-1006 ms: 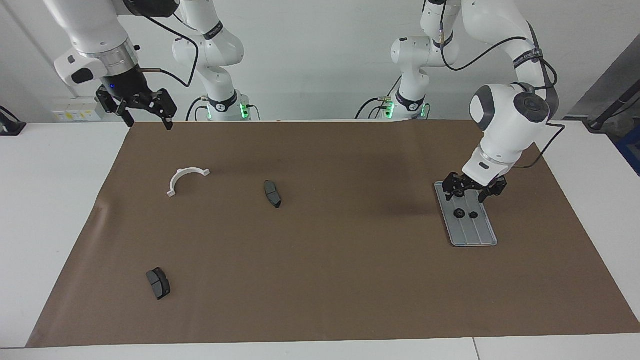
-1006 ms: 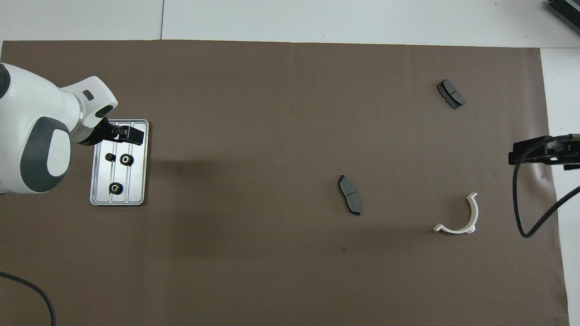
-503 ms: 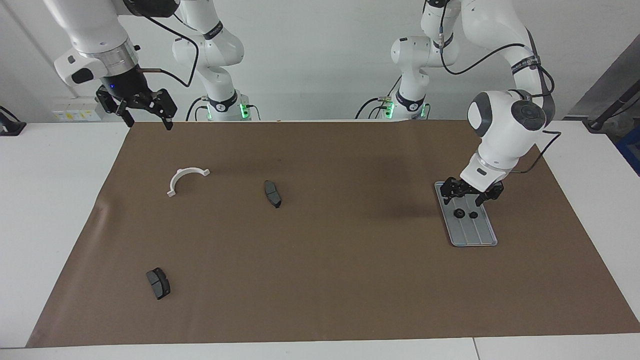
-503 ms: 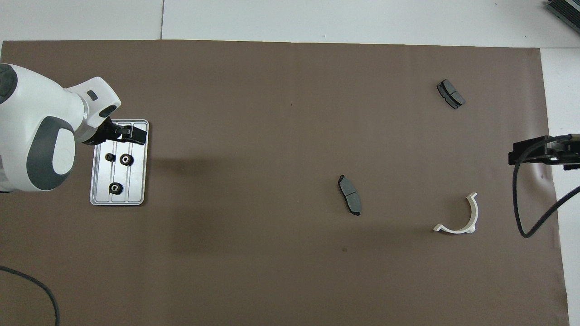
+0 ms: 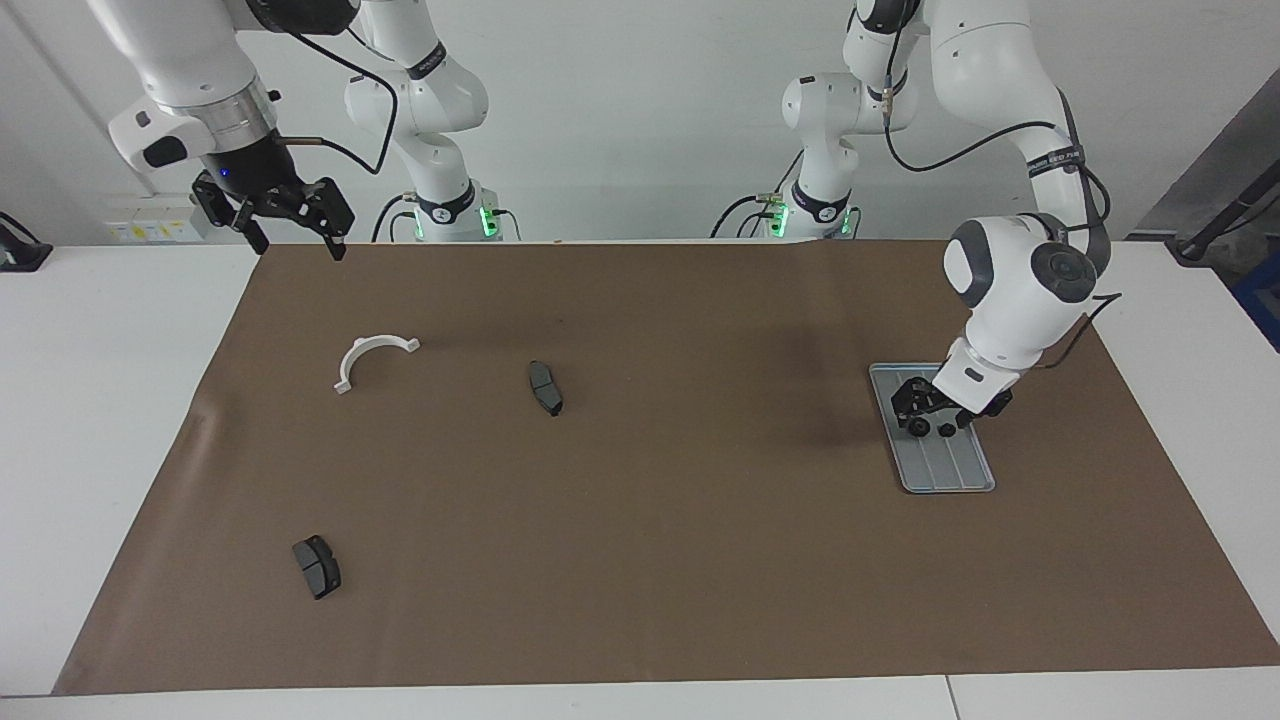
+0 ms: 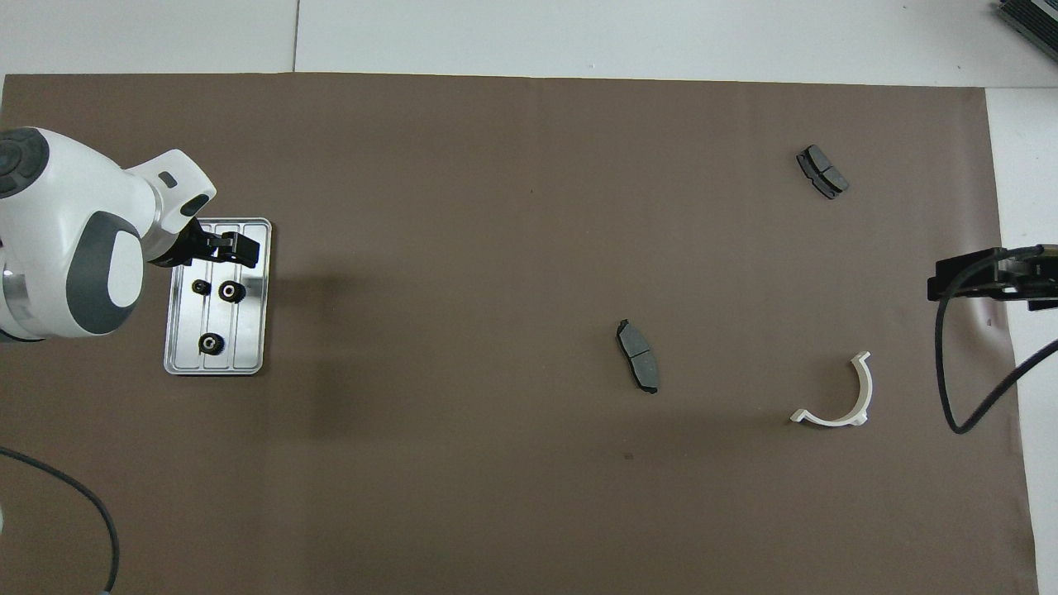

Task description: Place bearing gear from tray to pile

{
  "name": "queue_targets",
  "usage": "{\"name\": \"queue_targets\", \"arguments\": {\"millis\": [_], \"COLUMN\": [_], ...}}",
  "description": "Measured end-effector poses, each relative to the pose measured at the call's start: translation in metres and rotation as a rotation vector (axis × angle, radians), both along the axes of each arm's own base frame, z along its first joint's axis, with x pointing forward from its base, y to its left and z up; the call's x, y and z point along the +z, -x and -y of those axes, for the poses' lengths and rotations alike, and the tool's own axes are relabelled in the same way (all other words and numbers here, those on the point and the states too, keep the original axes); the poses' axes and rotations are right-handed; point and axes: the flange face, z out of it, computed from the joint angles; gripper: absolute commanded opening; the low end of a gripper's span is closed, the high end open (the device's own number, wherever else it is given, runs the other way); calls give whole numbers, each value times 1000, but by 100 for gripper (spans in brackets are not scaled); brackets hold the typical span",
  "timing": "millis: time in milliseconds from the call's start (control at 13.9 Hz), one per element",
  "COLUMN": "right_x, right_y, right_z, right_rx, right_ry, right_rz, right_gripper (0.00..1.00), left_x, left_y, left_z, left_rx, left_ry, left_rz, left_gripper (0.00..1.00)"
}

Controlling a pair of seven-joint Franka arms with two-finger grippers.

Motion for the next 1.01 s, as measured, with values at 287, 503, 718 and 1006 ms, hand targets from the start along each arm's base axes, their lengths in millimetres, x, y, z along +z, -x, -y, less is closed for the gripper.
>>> {"name": "queue_targets", "arguments": {"millis": [287, 503, 718, 1006], "right_x": [0, 0, 0, 0], "right_y": [0, 0, 0, 0], "right_z": [0, 0, 0, 0], "right_rx": [0, 0, 0, 0], "right_ry": [0, 0, 0, 0], "right_rz": [0, 0, 0, 0], "right_gripper": [100, 100, 100, 100], "left_x": [-18, -36, -52, -54], "left_y": [3, 12, 20, 22], "left_z": [-15, -14, -14, -14], "left_rx": [59, 106, 136, 151], "left_ry": [-3, -4, -5, -5], "left_rz": [-27, -25, -25, -30], "left_gripper": [70, 69, 65, 52]}}
